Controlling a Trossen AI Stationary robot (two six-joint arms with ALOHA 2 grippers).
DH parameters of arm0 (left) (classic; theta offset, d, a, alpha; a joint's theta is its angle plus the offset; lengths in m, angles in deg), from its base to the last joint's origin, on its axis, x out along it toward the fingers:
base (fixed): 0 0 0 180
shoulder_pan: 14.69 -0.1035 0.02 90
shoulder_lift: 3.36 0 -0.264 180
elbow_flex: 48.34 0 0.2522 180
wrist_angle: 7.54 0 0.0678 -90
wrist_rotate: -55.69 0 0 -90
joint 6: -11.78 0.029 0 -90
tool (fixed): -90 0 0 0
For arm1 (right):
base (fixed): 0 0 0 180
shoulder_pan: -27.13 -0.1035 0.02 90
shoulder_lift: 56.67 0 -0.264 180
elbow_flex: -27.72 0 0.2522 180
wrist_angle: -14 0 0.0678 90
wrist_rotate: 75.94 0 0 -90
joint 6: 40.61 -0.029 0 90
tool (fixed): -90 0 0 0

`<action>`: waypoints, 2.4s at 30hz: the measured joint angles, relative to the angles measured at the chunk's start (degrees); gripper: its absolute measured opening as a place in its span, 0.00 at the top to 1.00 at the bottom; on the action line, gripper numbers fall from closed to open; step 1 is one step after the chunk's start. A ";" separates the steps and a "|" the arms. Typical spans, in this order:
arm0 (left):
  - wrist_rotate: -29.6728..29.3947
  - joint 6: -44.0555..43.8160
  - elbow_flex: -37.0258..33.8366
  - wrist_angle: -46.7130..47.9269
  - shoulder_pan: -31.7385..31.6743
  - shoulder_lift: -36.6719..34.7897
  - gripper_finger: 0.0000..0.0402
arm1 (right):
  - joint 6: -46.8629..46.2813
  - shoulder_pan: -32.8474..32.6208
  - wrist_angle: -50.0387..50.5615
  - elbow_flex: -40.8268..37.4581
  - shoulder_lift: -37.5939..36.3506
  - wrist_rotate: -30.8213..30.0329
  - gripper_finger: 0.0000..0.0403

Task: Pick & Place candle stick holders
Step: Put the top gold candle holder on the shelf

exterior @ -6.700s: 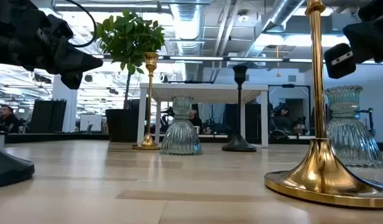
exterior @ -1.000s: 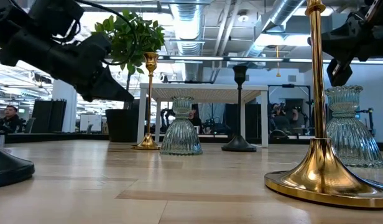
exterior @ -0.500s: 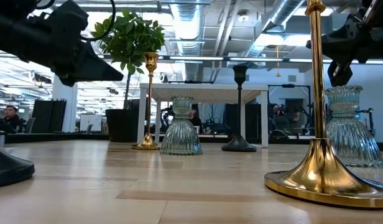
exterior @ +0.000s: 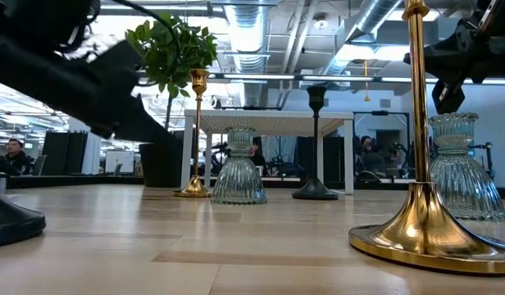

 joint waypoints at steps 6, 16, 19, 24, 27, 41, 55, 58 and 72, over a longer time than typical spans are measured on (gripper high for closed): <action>7.01 -1.53 0.00 -2.05 -4.83 1.91 0.87 | -0.02 0.02 0.03 0.00 0.00 0.00 1.00; 9.96 -1.38 0.00 -3.93 -8.98 1.95 0.66 | -0.02 0.02 0.05 0.00 0.01 0.02 1.00; 11.46 -1.38 0.00 -4.32 -9.79 1.95 0.60 | -0.02 0.02 0.07 0.00 0.02 0.02 1.00; 11.75 -1.36 0.00 -4.52 -11.26 1.95 0.55 | -0.05 0.00 0.07 0.01 0.00 0.02 1.00; 11.75 -1.38 0.00 -4.54 -12.40 1.95 0.54 | -0.07 0.02 0.07 0.00 0.00 0.02 1.00; 15.55 -2.84 0.00 -5.31 -13.33 2.68 0.58 | -0.07 0.00 0.07 0.00 0.01 0.03 1.00; 12.63 -4.46 -0.02 -17.81 -13.38 14.32 0.62 | -0.11 0.00 -0.08 0.00 0.00 0.04 1.00; 8.89 -4.36 -0.02 -17.76 -13.40 14.14 0.64 | -0.11 0.01 -0.08 0.02 0.00 0.04 1.00; 7.47 -4.37 2.03 -18.18 -14.81 13.93 0.71 | -0.09 0.01 -0.08 0.02 0.00 0.04 1.00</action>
